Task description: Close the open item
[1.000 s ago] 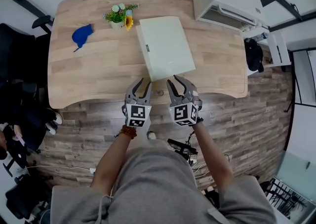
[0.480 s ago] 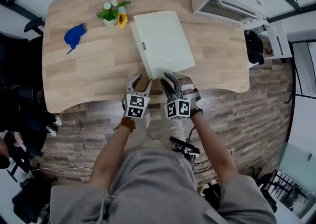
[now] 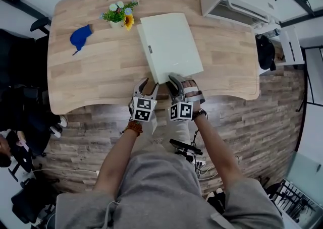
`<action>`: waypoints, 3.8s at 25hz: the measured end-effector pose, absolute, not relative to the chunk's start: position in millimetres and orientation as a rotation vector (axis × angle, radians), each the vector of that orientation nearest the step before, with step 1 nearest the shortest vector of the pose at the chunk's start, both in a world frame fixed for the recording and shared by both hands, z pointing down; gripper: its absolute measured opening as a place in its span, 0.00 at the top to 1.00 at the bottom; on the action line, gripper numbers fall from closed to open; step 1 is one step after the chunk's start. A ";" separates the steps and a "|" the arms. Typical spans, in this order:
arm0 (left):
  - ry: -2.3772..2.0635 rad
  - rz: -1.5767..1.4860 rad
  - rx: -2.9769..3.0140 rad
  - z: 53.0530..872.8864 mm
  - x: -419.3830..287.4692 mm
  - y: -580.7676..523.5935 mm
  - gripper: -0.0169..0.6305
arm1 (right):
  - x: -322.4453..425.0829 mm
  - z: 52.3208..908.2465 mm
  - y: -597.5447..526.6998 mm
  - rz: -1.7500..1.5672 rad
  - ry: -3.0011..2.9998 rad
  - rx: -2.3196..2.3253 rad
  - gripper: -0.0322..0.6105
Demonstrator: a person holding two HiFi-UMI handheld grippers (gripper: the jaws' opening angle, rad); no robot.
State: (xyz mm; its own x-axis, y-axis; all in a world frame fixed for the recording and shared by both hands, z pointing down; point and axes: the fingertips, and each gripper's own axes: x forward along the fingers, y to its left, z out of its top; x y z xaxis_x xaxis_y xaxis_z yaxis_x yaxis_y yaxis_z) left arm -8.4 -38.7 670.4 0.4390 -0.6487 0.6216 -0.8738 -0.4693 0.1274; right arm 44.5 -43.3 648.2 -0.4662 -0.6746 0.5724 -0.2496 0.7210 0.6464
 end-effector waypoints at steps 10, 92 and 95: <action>-1.308 0.700 2.250 668.2 -7.4 -44.1 0.70 | 43.6 592.3 -47.0 -0.498 -2.235 0.897 0.90; -1.270 0.715 2.402 667.4 -43.4 -41.3 0.69 | 94.3 504.3 -50.4 0.197 -2.552 1.367 0.93; -1.272 0.712 2.407 669.3 -43.9 -42.6 0.69 | 92.0 508.2 -50.6 0.210 -2.557 1.351 0.93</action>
